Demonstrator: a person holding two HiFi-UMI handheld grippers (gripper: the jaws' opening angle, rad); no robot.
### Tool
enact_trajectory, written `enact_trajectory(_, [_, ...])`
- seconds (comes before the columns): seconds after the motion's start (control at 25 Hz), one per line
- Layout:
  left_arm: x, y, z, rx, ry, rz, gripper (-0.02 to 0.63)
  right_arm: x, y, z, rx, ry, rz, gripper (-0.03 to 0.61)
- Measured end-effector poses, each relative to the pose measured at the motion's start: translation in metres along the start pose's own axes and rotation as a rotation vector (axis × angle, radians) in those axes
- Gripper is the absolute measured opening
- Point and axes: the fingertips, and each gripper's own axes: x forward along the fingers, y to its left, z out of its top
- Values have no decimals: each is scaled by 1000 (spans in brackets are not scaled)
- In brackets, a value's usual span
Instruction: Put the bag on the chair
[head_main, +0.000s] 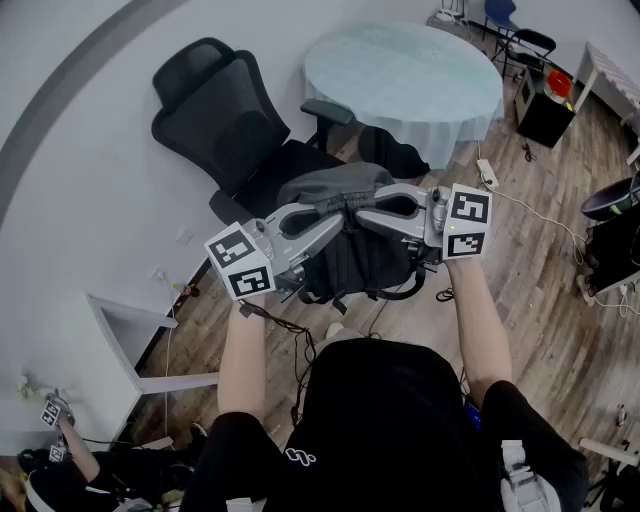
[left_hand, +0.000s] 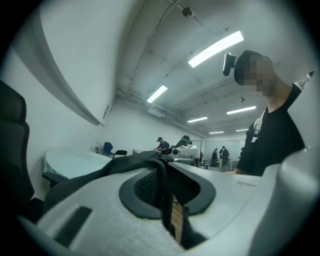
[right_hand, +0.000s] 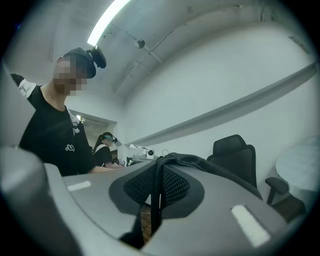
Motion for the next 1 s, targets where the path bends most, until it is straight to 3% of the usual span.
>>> enact_trajectory(0.6, [-2,7,-14,-16,14,47,37,2,-6,-14,23,24,35,43])
enact_trajectory(1.0, [4,16,-31,29,13,87,37,-5,-16,-30,7,26,62,43])
